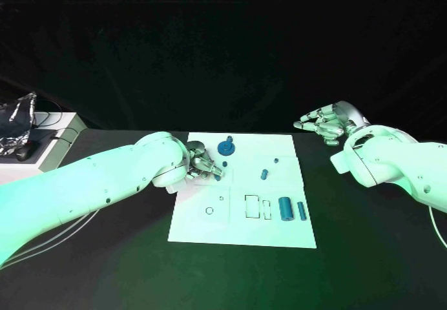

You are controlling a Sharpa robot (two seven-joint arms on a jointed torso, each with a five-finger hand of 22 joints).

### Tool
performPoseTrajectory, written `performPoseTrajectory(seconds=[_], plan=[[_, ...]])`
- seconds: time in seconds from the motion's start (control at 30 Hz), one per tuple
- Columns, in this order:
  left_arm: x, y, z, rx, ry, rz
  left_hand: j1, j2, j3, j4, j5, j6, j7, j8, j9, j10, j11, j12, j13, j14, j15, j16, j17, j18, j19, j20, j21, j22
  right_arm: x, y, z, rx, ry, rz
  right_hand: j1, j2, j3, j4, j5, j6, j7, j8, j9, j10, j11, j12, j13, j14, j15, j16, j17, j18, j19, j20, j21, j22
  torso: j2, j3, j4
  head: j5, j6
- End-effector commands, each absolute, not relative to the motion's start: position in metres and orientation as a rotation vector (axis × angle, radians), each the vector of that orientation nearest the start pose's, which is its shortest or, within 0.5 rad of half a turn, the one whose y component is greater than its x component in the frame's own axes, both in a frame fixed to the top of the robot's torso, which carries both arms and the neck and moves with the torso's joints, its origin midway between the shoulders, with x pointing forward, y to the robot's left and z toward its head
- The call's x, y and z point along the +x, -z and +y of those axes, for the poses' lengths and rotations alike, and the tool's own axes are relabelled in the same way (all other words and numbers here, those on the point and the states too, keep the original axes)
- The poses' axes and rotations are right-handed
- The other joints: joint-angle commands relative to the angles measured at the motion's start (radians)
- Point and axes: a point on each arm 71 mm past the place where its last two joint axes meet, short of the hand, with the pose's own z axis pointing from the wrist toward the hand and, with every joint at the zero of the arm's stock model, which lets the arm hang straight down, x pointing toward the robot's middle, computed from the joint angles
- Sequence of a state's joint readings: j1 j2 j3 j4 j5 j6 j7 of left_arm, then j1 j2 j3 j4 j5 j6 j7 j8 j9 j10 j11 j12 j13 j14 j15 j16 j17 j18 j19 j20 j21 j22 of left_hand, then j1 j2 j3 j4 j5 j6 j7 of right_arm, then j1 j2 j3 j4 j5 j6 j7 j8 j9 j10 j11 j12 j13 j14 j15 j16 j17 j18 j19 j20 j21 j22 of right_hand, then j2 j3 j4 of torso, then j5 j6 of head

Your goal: Assemble the parts on the task board

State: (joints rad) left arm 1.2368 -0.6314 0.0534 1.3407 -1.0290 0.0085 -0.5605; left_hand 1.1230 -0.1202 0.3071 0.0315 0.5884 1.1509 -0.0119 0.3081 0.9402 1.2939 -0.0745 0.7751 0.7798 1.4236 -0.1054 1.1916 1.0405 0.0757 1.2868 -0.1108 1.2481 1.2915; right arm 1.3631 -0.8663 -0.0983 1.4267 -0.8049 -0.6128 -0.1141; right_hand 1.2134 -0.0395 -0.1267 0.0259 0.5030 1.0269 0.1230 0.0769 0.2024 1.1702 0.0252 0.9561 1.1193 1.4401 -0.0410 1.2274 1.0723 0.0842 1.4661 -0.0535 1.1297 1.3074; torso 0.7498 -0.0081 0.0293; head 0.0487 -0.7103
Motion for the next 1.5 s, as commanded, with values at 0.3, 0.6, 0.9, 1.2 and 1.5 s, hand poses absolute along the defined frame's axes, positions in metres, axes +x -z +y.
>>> performPoseTrajectory(seconds=[0.3, 0.6, 0.9, 1.2, 1.5], plan=[[0.5269, 0.1775, 0.1628, -0.319, 0.538, 2.087, 0.044, 0.032, 0.106, -0.097, 0.002, -0.003, -0.004, 0.005, 0.002, 0.007, -0.004, -0.002, 0.002, 0.000, -0.006, 0.006, 0.003, -0.016, 0.008, 0.004, 0.002, 0.004, 0.5270, 0.1237, -0.2683, 0.592, -0.715, 1.424, -0.001, 0.007, 0.000, -0.004, 0.007, 0.002, 0.008, -0.006, -0.001, -0.006, 0.001, -0.003, -0.001, 0.005, -0.005, -0.006, -0.001, 0.004, 0.039, -0.006, -0.003, 0.152, -0.001, -0.0006, 0.0013, -0.002, -0.006], [0.5284, 0.1748, 0.1609, -0.289, 0.551, 2.050, 0.048, 0.029, 0.106, -0.092, 0.002, -0.002, -0.004, 0.006, 0.003, 0.007, -0.004, -0.001, 0.002, 0.000, -0.006, 0.009, 0.004, -0.015, 0.009, 0.007, 0.003, 0.008, 0.5270, 0.1237, -0.2677, 0.591, -0.717, 1.423, -0.001, 0.007, 0.000, -0.004, 0.007, 0.002, 0.008, -0.006, -0.001, -0.006, 0.001, -0.003, -0.001, 0.005, -0.005, -0.006, -0.001, 0.004, 0.039, -0.006, -0.003, 0.152, -0.001, -0.0006, 0.0009, -0.001, -0.007], [0.5321, 0.1764, 0.1630, -0.281, 0.547, 2.057, 0.051, 0.026, 0.102, -0.082, 0.001, -0.002, -0.004, 0.005, 0.002, 0.007, -0.003, 0.000, 0.002, 0.000, -0.005, 0.010, 0.004, -0.013, 0.009, 0.012, 0.002, 0.012, 0.5271, 0.1238, -0.2685, 0.592, -0.715, 1.424, 0.000, 0.008, -0.001, -0.007, 0.007, 0.002, 0.008, -0.006, -0.002, -0.005, 0.001, -0.002, 0.000, 0.005, -0.005, -0.006, 0.000, 0.004, 0.039, -0.006, -0.004, 0.152, -0.001, 0.0012, 0.0010, -0.001, -0.010], [0.5348, 0.1792, 0.1653, -0.278, 0.540, 2.075, 0.052, 0.027, 0.099, -0.078, 0.000, -0.003, -0.005, 0.006, 0.003, 0.006, -0.003, 0.001, 0.003, 0.000, -0.005, 0.010, 0.003, -0.012, 0.010, 0.013, 0.002, 0.013, 0.5271, 0.1239, -0.2685, 0.592, -0.715, 1.424, 0.000, 0.008, -0.001, -0.007, 0.007, 0.002, 0.008, -0.006, -0.002, -0.005, 0.001, -0.002, 0.000, 0.005, -0.005, -0.006, 0.000, 0.004, 0.039, -0.006, -0.004, 0.152, -0.001, 0.0005, 0.0006, 0.000, -0.012], [0.5352, 0.1819, 0.1659, -0.258, 0.550, 2.108, 0.055, 0.026, 0.095, -0.073, -0.001, -0.002, -0.005, 0.006, 0.002, 0.005, -0.002, 0.001, 0.002, -0.001, -0.003, 0.011, 0.003, -0.012, 0.009, 0.017, 0.000, 0.015, 0.5272, 0.1239, -0.2682, 0.592, -0.715, 1.425, 0.000, 0.008, -0.001, -0.007, 0.007, 0.002, 0.008, -0.006, -0.002, -0.005, 0.001, -0.002, 0.000, 0.005, -0.005, -0.006, 0.000, 0.004, 0.039, -0.006, -0.004, 0.152, -0.001, 0.0000, 0.0001, 0.002, -0.013]])
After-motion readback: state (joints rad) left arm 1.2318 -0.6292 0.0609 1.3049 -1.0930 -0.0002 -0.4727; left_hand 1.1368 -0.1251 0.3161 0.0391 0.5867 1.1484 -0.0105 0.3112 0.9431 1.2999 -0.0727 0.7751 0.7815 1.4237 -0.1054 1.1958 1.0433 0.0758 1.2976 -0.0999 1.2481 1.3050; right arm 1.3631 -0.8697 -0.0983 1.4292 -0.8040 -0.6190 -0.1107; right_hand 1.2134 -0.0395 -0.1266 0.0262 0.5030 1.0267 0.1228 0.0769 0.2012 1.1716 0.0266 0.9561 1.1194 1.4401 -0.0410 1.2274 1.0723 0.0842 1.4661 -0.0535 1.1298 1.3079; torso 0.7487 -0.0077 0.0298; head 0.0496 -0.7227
